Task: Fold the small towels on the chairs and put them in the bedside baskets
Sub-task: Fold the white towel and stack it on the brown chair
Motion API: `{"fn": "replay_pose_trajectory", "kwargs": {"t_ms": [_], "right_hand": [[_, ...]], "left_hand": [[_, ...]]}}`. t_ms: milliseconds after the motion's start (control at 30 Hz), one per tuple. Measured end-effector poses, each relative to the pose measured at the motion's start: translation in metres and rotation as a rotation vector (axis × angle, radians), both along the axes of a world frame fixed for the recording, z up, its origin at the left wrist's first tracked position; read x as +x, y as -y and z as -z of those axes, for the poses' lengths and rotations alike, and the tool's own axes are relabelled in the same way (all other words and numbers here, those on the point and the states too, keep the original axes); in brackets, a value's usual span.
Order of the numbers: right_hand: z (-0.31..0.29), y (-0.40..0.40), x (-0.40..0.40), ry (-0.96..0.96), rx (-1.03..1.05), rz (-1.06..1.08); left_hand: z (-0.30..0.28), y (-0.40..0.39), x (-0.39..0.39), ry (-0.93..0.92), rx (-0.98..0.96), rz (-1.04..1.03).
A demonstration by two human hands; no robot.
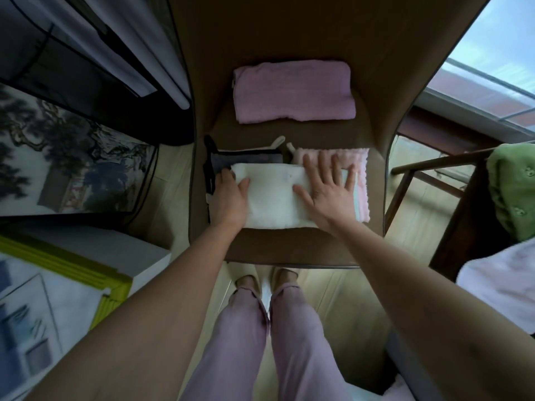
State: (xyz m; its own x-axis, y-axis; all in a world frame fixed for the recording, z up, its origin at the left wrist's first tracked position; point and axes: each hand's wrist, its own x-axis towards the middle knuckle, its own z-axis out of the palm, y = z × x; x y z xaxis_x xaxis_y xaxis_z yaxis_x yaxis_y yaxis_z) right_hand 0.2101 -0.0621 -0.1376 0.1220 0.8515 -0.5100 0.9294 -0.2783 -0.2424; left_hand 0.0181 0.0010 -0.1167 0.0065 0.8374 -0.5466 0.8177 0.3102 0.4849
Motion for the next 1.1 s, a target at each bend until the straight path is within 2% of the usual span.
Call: {"fn": "replay_pose_trajectory", "kwargs": {"t_ms": [100,200,300,533,600,667,733,800,933,1100], "right_hand": [[-0.016,0.0,0.01,-0.005,0.102,-0.014],[-0.032,0.001,0.023,0.158,0.204,-0.005],[-0.038,0.0,0.03,0.229,0.077,-0.01],[-0.049,-0.019,0.04,0.231,-0.093,0.051],[-0.062,-0.019,0.045,0.053,-0.115,0.187],[-0.082,-0.02,0.052,-0.31,-0.153,0.442],[-0.103,-0.022,0.062,-0.62,-0.027,0.682],[-0.116,-0.034,0.068,-0.758,0.156,0.841],[-0.102,-0.085,0.066,-0.79,0.337,0.914],[-0.051,-0.14,0.059,-0.649,0.273,0.769]], "left_hand": [[-0.009,-0.001,-0.001,0.032,-0.008,-0.047],[-0.02,-0.01,0.002,0.112,-0.005,-0.075],[-0.032,-0.015,0.003,0.152,0.019,-0.018],[-0.041,-0.026,0.01,0.223,0.004,-0.006],[-0.047,-0.027,0.015,0.26,0.013,-0.03],[-0.057,-0.03,0.02,0.307,0.052,-0.069],[-0.067,-0.039,0.024,0.354,0.126,-0.142],[-0.072,-0.054,0.029,0.379,0.192,-0.183],[-0.06,-0.089,0.047,0.354,0.226,-0.171],[-0.014,-0.124,0.059,0.351,0.199,-0.187]]}}
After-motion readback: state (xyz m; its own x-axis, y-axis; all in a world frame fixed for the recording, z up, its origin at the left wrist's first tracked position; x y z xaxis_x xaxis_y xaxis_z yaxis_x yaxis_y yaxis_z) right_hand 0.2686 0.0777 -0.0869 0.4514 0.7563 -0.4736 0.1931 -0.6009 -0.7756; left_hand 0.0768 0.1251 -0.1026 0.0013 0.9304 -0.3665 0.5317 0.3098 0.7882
